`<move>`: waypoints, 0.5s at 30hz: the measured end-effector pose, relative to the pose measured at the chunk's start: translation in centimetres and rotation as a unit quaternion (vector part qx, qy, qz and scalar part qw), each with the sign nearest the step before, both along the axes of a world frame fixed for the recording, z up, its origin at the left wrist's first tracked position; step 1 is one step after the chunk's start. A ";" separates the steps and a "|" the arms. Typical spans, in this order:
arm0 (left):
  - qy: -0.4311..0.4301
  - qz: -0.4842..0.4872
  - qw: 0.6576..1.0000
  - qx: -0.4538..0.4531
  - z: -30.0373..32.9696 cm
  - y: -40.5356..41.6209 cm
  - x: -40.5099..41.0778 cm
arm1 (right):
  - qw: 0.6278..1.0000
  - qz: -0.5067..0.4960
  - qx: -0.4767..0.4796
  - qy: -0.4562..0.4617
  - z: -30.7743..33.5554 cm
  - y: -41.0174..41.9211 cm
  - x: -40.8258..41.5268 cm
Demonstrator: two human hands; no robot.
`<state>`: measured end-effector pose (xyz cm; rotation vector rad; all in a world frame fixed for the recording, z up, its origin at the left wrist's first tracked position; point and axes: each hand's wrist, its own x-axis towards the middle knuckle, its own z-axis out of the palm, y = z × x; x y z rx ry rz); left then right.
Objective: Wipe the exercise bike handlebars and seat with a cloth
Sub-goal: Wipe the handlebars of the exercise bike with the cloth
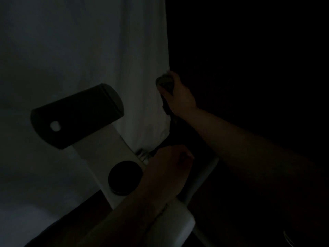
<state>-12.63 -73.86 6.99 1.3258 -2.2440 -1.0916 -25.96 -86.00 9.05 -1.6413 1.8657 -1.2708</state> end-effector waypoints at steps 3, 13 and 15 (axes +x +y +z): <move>0.023 0.013 1.000 0.014 0.3 0.0 0.2 | 0.997 0.033 0.015 -0.074 -0.2 0.0 -0.7; -0.005 -0.007 1.000 -0.024 0.8 0.4 0.3 | 0.999 0.020 0.029 -0.021 1.2 -3.1 0.3; -0.017 -0.009 1.000 -0.025 0.7 0.6 0.3 | 0.998 0.008 0.009 0.055 0.1 -2.8 0.6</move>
